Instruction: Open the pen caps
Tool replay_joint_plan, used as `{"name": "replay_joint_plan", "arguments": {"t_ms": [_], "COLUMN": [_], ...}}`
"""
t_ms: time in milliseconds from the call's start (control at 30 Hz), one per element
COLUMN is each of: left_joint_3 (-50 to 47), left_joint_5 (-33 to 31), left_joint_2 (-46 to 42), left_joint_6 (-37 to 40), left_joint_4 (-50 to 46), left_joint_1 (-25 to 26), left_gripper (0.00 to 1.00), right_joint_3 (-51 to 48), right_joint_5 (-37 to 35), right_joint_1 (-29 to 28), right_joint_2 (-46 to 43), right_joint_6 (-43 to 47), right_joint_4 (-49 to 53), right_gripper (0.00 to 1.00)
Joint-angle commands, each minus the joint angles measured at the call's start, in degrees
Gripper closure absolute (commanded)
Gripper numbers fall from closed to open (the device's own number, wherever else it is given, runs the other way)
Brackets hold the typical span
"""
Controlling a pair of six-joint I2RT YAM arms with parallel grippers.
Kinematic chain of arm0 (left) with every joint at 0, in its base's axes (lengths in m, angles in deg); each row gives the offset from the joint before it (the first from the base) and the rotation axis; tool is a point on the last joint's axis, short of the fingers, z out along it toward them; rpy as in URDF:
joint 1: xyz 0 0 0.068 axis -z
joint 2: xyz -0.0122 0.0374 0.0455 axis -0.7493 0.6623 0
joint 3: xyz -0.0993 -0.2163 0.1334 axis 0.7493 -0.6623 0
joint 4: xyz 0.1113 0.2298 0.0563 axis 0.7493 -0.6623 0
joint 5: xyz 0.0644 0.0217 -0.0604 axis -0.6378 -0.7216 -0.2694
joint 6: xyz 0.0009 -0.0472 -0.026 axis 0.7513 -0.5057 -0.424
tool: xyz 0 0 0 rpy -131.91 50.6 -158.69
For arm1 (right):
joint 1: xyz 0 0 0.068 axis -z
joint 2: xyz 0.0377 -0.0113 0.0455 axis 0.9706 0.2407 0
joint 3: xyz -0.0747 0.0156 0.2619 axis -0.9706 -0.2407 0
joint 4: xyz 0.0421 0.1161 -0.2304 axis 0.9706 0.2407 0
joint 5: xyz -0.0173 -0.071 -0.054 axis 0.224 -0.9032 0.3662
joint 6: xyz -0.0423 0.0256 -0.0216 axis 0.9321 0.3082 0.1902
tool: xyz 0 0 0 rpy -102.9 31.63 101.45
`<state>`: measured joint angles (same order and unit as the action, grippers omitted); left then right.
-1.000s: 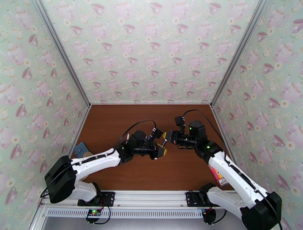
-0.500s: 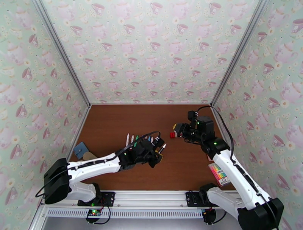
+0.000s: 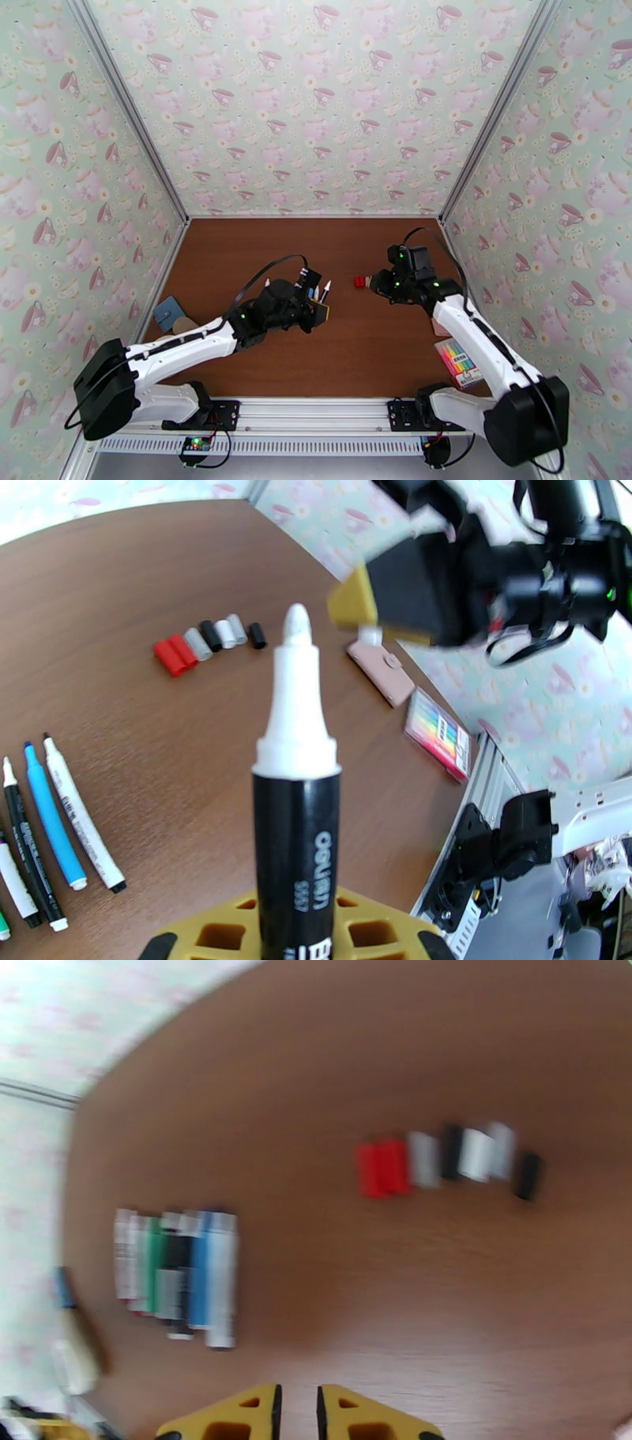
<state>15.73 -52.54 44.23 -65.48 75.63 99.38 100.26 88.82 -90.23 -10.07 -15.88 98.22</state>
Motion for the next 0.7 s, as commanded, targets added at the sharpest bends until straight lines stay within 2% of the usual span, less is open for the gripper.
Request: {"name": "replay_joint_plan", "arguments": {"t_ms": [0, 200, 433, 600, 667], "left_joint_3": [-1.02, -2.09, -1.54, -1.46, -1.27], "left_joint_5": [0.68, 0.40, 0.51, 0.34, -0.39], "left_joint_2": [-0.94, -1.21, -0.05, 0.64, 0.91], "left_joint_6": [-1.61, -1.74, -1.70, -1.88, -1.96], "left_joint_4": [2.07, 2.10, 1.85, 1.96, 1.39], "left_joint_1": [-0.06, -0.05, 0.04, 0.56, 0.85], "left_gripper": [0.93, 0.92, 0.92, 0.92, 0.92], "right_joint_3": [2.92, 6.40, 11.48, 16.05, 17.85], "right_joint_5": [-8.71, -10.76, -12.55, -8.84, -9.49], "right_joint_1": [2.38, 8.96, 12.15, 14.72, 14.93], "right_joint_2": [4.55, 13.65, 22.34, 27.82, 30.18], "right_joint_6": [4.36, 5.82, 7.97, 9.53, 9.68], "right_joint_4": [4.45, 4.11, 2.77, 2.18, 2.90], "right_gripper": [1.00, 1.00, 0.99, 0.98, 0.98]}}
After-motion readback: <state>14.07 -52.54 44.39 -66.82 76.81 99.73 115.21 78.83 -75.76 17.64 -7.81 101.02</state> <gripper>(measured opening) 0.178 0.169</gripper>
